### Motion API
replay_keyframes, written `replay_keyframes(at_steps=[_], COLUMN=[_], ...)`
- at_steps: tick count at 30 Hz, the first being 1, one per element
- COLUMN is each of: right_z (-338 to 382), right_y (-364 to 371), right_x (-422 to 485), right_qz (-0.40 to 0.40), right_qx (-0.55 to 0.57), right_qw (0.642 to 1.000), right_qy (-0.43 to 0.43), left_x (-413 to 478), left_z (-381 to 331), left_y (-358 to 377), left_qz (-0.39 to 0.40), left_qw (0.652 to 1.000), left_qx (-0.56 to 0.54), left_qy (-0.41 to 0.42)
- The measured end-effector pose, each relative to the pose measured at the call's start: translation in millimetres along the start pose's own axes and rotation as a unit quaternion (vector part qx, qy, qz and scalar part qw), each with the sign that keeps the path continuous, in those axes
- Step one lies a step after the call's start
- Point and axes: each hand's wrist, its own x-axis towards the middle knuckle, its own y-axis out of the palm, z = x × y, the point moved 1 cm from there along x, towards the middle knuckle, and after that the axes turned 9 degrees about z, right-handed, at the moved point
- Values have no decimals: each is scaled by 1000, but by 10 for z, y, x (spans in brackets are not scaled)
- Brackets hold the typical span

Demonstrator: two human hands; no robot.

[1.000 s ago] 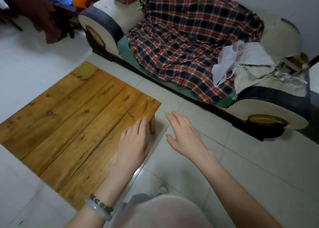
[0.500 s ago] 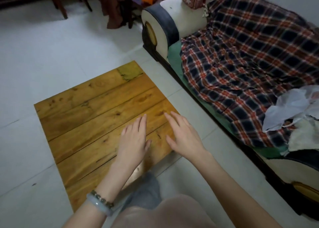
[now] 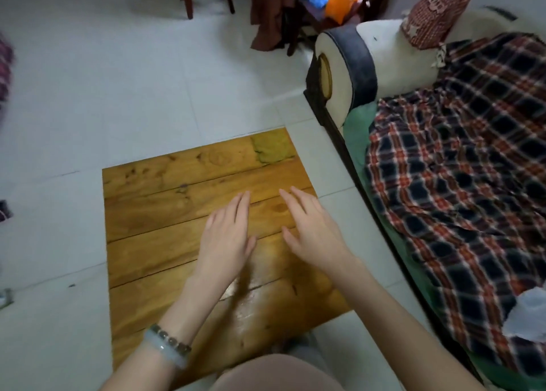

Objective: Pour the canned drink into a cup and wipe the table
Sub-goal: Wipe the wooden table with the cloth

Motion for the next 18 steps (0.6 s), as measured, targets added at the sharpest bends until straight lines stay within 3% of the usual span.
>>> replay_keyframes(at_steps=[8,11,18], right_z=[-575,-848,-1683], right_y=[24,98,708], right_x=[1135,1649,2960], right_qz=[84,72,54], right_qx=[2,-4,25], right_qw=[996,995,997], right_qy=[-40,-70,-53], left_x=[780,1159,1806], left_z=[315,439,698], left_y=[292,421,1115], left_qz=[33,54,122], left_qw=[996,993,977], left_qx=[50,66,-31], left_qy=[-63,-82,-171])
